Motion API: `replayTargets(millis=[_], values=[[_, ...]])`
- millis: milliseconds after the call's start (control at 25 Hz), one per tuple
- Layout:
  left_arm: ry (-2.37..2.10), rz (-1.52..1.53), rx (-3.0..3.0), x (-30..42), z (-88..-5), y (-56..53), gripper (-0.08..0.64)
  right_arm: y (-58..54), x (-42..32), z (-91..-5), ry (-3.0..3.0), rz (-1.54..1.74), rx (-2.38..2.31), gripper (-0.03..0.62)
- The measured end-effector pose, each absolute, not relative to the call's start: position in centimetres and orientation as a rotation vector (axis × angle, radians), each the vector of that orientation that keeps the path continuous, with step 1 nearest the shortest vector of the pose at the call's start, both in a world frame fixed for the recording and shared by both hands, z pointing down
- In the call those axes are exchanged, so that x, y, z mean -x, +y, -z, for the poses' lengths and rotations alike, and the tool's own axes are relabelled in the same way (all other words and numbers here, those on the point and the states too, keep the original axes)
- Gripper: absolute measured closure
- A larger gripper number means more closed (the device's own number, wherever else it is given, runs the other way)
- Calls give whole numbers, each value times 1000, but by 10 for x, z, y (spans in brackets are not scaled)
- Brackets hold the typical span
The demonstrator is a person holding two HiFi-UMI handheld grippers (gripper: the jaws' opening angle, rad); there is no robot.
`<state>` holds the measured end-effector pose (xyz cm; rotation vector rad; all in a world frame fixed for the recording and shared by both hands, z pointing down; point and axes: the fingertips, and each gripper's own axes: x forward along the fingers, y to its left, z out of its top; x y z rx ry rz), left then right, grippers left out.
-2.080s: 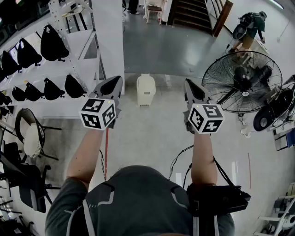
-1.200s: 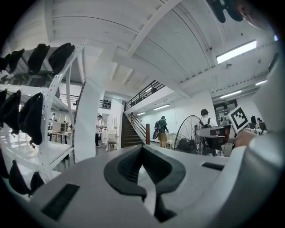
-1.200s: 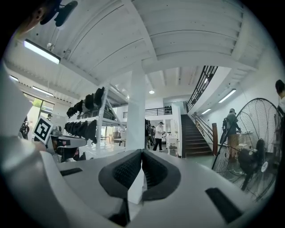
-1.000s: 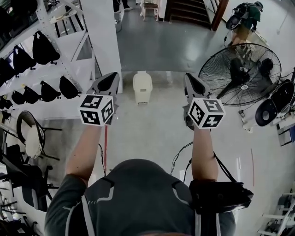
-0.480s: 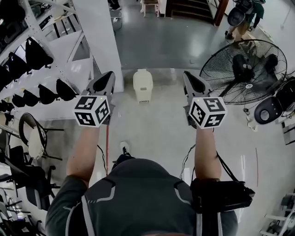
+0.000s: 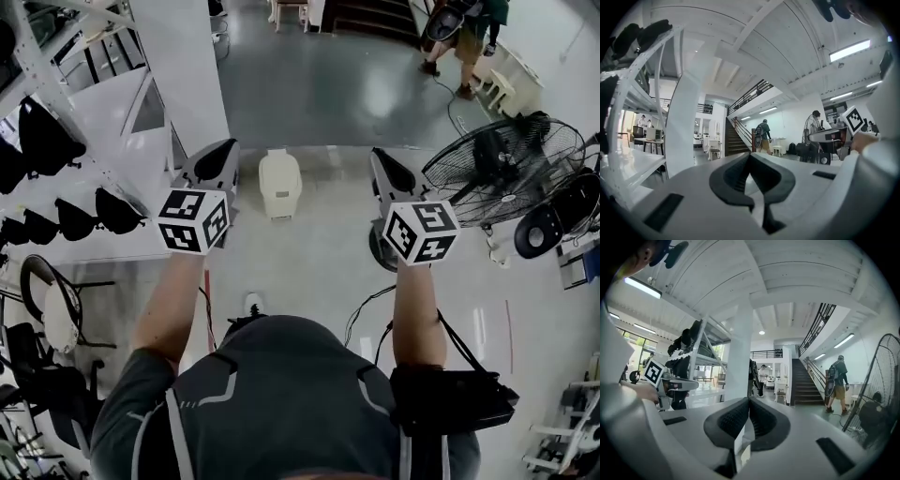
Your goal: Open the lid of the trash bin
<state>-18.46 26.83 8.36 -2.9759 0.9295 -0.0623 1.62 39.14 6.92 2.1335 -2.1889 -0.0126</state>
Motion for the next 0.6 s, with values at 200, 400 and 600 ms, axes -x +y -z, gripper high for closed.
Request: replayTargets(millis=[200, 400, 600], values=[[880, 67, 2982, 173, -82, 211, 551, 340, -20, -70, -2160, -8, -2161, 566], [835, 59, 2997, 170, -80, 165, 551, 299, -12, -74, -2134, -28, -2159, 566], [831, 44, 3034, 180, -89, 126, 551, 261, -5, -79, -2099, -47, -2163, 566]])
